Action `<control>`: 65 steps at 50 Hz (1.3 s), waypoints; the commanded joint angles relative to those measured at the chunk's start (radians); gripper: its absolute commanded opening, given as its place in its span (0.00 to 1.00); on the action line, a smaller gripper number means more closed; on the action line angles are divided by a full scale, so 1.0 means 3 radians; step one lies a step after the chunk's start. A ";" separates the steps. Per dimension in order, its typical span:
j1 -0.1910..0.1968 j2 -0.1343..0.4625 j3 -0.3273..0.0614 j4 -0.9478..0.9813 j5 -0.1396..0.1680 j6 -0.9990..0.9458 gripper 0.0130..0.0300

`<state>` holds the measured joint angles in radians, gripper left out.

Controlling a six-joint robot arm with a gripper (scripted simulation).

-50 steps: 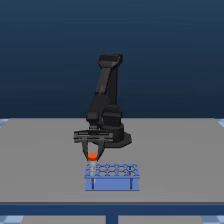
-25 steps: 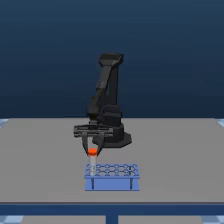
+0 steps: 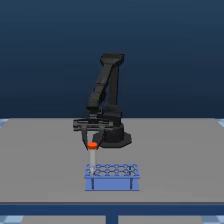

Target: Pick up the centrifuge tube on the rack

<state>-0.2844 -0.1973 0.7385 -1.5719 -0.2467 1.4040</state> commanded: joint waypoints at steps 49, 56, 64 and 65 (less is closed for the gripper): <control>0.0000 -0.0234 -0.0305 -0.1914 -0.0153 0.2057 0.00; 0.0000 -0.0241 -0.0318 -0.1969 -0.0164 0.2114 0.00; 0.0000 -0.0242 -0.0319 -0.1975 -0.0166 0.2121 0.00; 0.0000 -0.0242 -0.0319 -0.1975 -0.0166 0.2121 0.00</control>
<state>-0.2844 -0.2694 0.6432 -2.1642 -0.2953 2.0369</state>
